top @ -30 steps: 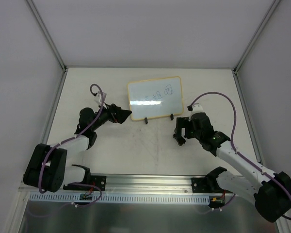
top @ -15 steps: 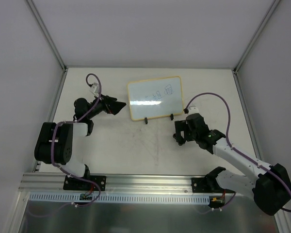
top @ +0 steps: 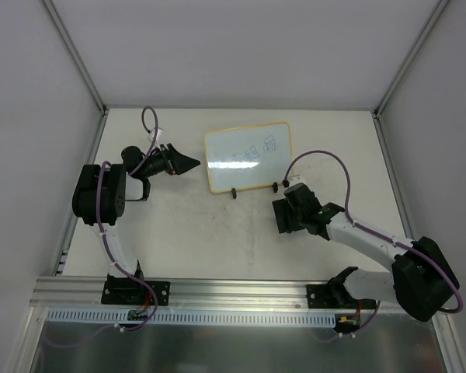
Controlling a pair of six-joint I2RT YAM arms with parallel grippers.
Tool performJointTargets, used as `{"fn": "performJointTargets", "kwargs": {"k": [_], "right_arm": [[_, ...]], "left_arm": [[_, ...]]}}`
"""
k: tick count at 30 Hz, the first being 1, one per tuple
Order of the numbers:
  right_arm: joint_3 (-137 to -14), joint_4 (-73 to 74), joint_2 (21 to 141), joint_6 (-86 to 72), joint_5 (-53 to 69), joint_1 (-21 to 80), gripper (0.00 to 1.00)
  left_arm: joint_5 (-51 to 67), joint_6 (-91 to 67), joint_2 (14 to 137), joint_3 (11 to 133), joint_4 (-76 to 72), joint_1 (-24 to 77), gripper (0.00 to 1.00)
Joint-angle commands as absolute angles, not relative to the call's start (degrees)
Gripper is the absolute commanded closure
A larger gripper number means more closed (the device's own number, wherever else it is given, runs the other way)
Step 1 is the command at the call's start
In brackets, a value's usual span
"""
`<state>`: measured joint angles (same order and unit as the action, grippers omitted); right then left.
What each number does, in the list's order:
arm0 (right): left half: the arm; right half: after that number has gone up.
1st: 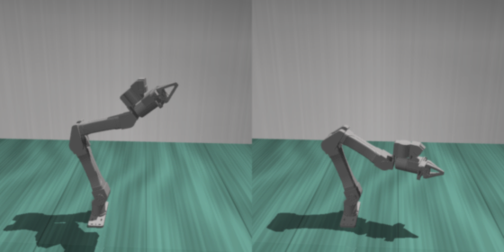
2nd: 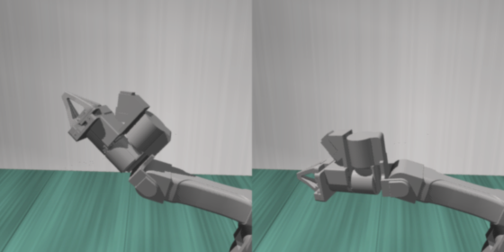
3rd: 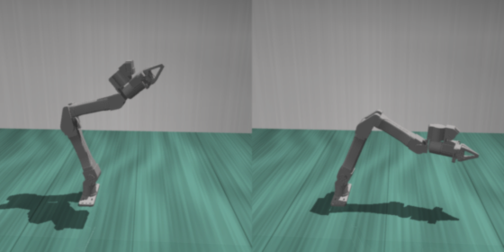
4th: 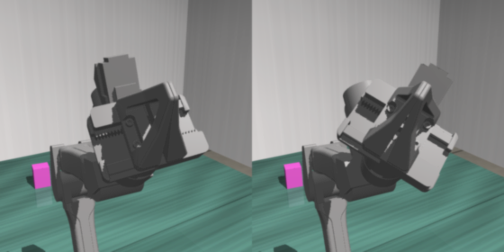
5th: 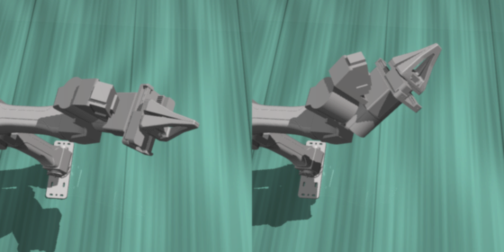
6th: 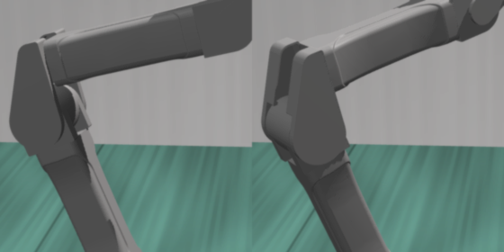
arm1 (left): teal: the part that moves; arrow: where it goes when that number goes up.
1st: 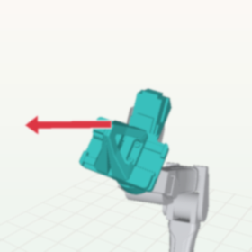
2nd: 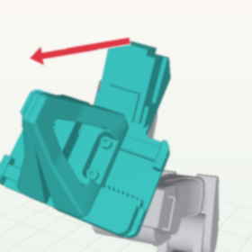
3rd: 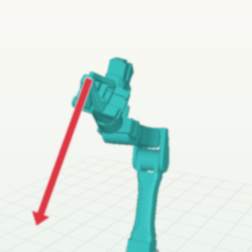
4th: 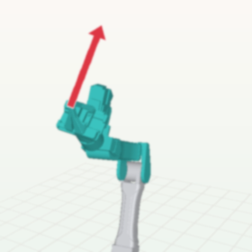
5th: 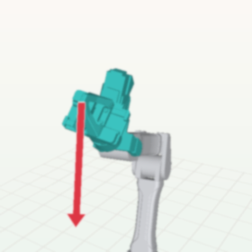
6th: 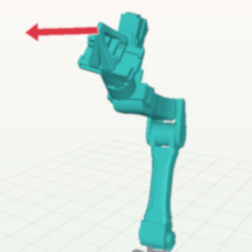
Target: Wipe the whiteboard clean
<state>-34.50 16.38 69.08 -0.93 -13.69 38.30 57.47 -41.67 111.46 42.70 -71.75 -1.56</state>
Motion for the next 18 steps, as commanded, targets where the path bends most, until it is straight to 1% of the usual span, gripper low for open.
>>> {"fn": "performJointTargets", "kwargs": {"k": [1, 2, 3, 10, 14, 16, 18], "right_arm": [[-38.23, 16.70, 70.66, -0.53, -13.54, 38.67, 0.15], [-38.58, 16.79, 71.45, -0.53, -13.01, 38.67, 0.18], [-39.02, 16.96, 73.02, -0.53, -12.31, 38.58, 0.19], [-41.04, 17.05, 75.49, 1.58, -11.78, 38.67, 0.19], [-41.13, 16.96, 76.55, 1.23, -11.08, 38.58, 0.19], [-41.22, 17.40, 76.64, 0.62, -10.99, 38.58, 0.20], [-41.13, 17.31, 76.55, 0.18, -10.20, 38.58, 0.20]], "left_arm": [[61.69, -42.63, 111.88, 46.84, -84.49, -1.50, 0.02], [62.13, -41.93, 112.23, 47.63, -82.72, -1.32, 0.02], [62.05, -41.58, 112.76, 48.51, -81.84, -1.23, 0.03], [61.35, -39.56, 112.94, 49.48, -77.61, -0.70, 0.03], [59.95, -35.61, 112.68, 50.88, -70.51, -0.26, 0.04], [58.89, -32.37, 112.85, 52.55, -63.66, 0.43, 0.05], [58.97, -30.77, 112.85, 53.52, -61.01, 1.84, 0.04]]}}
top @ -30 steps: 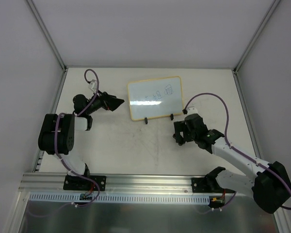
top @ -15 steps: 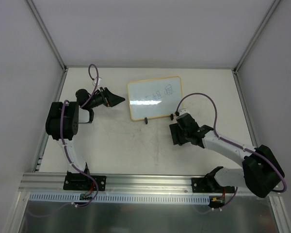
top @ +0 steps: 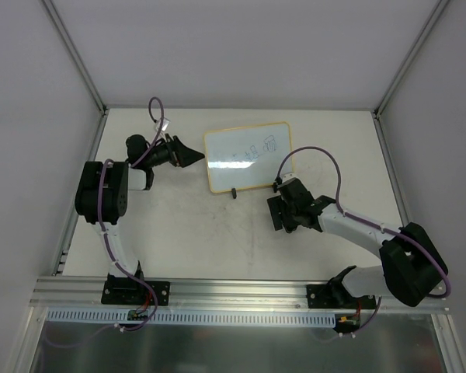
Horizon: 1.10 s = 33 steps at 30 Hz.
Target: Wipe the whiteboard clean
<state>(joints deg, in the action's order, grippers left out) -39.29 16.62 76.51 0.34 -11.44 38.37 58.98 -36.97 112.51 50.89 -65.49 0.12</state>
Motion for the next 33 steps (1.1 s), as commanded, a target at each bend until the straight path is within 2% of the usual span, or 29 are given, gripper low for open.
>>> {"fn": "performJointTargets", "kwargs": {"k": [1, 10, 13, 16, 17, 19, 23, 29, 33], "right_arm": [[-41.22, 17.31, 76.64, 0.09, -9.93, 38.67, 0.20], [-42.36, 17.31, 80.67, -2.20, -8.70, 38.58, 0.25], [-42.89, 17.40, 82.00, -2.99, -8.62, 38.58, 0.30], [-42.71, 17.23, 82.09, -3.87, -8.62, 38.58, 0.42], [-42.89, 17.23, 82.79, -3.95, -8.53, 38.58, 0.55], [-43.15, 17.23, 83.75, -4.13, -7.83, 38.58, 0.67], [-42.89, 16.96, 84.38, -4.57, -7.56, 38.58, 0.77], [-42.01, 16.96, 80.43, -4.75, -8.52, 38.50, 0.81], [-41.84, 16.96, 78.23, -4.66, -8.79, 38.58, 0.81]], "left_arm": [[58.97, -30.67, 112.76, 53.53, -60.91, 2.02, 0.03], [58.98, -31.64, 115.05, 54.40, -61.44, 4.21, 0.02], [59.24, -32.08, 116.28, 54.67, -62.66, 4.48, 0.02], [59.68, -33.31, 116.89, 54.75, -65.04, 4.48, 0.02], [59.85, -33.40, 117.07, 54.93, -65.21, 4.48, 0.02], [60.47, -34.45, 117.77, 55.19, -66.78, 4.48, 0.02], [61.61, -37.35, 119.18, 55.37, -71.97, 4.48, 0.02], [63.54, -41.22, 121.46, 56.77, -76.46, 4.57, 0.03], [64.25, -42.89, 122.96, 58.09, -77.08, 4.75, 0.07]]}}
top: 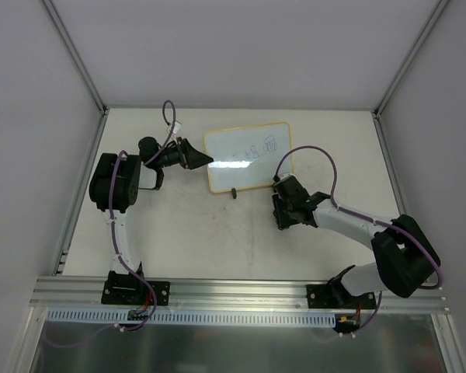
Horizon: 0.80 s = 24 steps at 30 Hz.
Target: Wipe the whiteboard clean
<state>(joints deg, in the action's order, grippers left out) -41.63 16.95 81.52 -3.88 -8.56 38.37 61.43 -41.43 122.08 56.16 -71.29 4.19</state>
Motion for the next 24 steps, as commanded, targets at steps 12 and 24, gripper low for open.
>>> {"fn": "performJointTargets", "kwargs": {"k": [12, 24], "right_arm": [[-42.36, 17.05, 75.33, -3.43, -9.05, 38.41, 0.82], [-42.71, 17.05, 73.04, -2.46, -9.49, 37.88, 0.84]], "left_arm": [[69.87, -47.02, 125.86, 62.31, -80.95, 6.06, 0.25], [71.28, -45.70, 126.65, 64.86, -76.55, 6.94, 0.56]]}}
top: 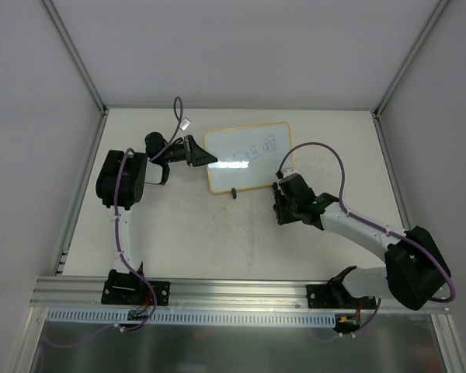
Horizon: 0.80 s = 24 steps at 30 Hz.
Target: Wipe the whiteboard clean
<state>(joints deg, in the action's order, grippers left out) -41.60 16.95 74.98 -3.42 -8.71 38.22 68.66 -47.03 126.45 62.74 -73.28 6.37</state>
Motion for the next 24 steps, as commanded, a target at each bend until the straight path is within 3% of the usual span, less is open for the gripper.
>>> {"fn": "performJointTargets", "kwargs": {"k": [1, 3, 4, 8, 14, 24], "right_arm": [[-43.32, 17.05, 72.95, -2.46, -9.41, 37.88, 0.85], [-44.03, 16.96, 72.86, -2.11, -9.40, 37.88, 0.86], [-44.90, 16.96, 72.86, -1.94, -9.67, 37.79, 0.86], [-48.24, 16.96, 73.56, -1.76, -11.51, 37.79, 0.92], [-55.45, 15.65, 76.90, -0.44, -11.25, 37.88, 1.00], [-67.93, 12.92, 88.66, 2.11, -10.11, 37.88, 1.00]], "left_arm": [[71.63, -45.79, 126.91, 65.21, -76.12, 7.03, 0.62], [71.98, -46.14, 127.44, 66.00, -75.59, 7.21, 0.67], [72.16, -46.40, 127.44, 66.09, -75.93, 7.21, 0.77], [72.33, -46.32, 127.53, 66.36, -75.50, 7.29, 0.99], [72.86, -46.32, 128.23, 67.76, -73.92, 7.56, 1.00], [72.69, -45.97, 128.14, 67.68, -73.56, 7.56, 1.00]]}}
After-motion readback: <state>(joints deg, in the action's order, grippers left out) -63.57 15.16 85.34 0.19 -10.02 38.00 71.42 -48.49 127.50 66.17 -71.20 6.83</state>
